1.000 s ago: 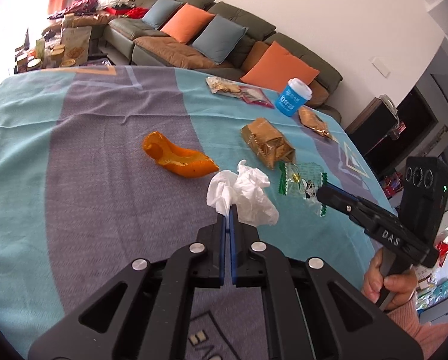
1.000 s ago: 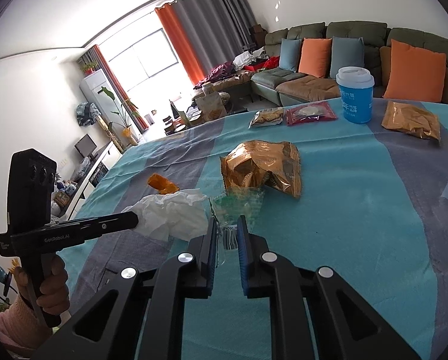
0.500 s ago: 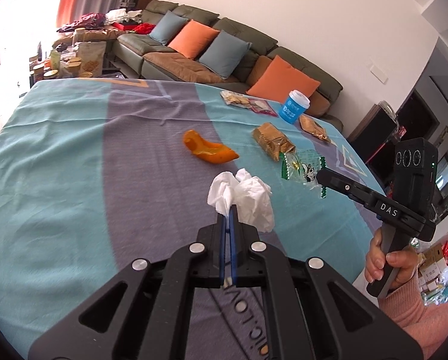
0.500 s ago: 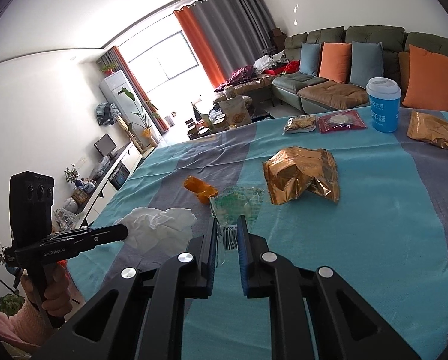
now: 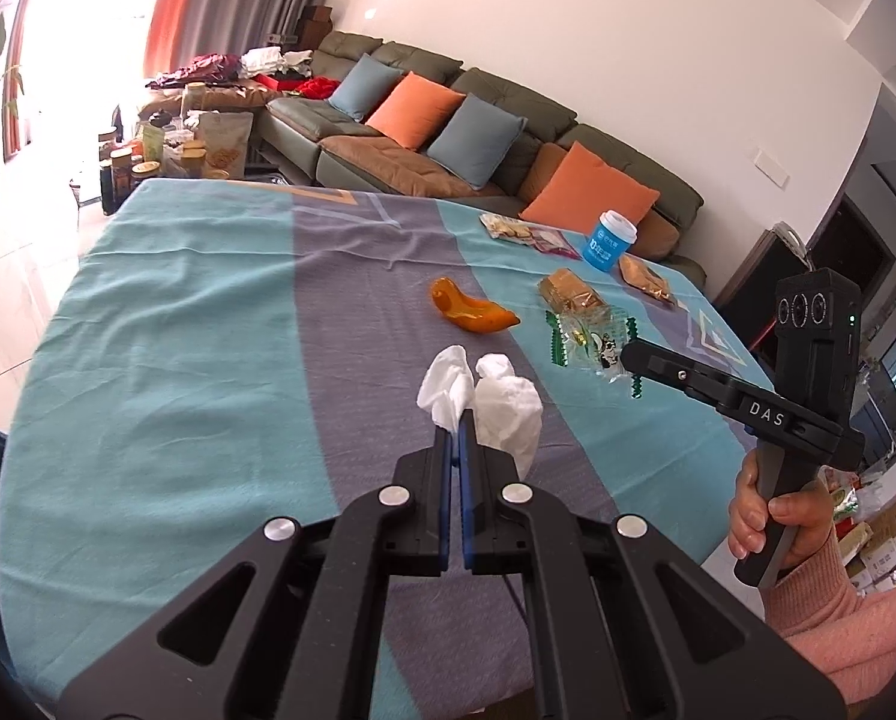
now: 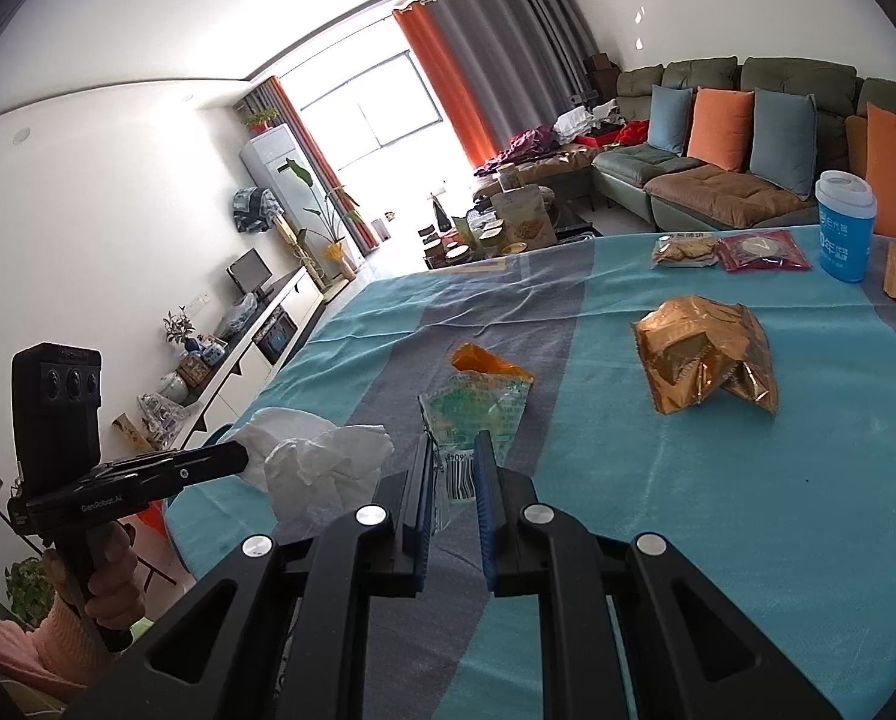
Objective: Collect trash
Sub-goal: 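Carry the tissue in the left tool while the right tool carries the plastic to the bin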
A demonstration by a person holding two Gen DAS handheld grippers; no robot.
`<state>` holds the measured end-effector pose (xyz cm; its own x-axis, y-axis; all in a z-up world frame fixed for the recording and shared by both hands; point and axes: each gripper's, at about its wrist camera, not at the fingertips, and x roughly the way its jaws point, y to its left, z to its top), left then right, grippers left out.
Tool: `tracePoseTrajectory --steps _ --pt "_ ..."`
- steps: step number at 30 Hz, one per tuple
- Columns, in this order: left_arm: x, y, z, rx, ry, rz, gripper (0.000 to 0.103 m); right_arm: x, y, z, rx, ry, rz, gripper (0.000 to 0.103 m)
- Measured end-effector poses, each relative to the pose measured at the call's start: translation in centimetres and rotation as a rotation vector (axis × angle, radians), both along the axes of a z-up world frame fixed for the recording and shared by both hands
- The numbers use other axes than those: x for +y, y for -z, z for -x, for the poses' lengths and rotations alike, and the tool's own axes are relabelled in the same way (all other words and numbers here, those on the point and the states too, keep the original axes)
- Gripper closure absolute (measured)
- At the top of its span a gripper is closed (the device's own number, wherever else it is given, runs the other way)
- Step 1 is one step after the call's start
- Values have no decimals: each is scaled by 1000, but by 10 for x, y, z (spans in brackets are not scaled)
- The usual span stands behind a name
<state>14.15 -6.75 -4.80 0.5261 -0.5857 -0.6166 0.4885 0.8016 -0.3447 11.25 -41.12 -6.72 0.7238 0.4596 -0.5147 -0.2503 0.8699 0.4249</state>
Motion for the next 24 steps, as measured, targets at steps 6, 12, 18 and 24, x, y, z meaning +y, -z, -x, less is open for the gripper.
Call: tracePoseTrajectory --steps 6,12,18,24 --pt "17 -8 8 -21 -36 5 100 17 -3 -3 -6 -41 -7 91" --pt "38 -16 19 -48 -80 4 100 35 -6 -5 -15 -86 -12 91" --pt "60 -23 28 -70 -128 0 100 57 -9 -7 -24 -137 -16 91" --pt "77 -28 36 -80 -166 -4 100 77 -12 -10 -26 -182 -18 91"
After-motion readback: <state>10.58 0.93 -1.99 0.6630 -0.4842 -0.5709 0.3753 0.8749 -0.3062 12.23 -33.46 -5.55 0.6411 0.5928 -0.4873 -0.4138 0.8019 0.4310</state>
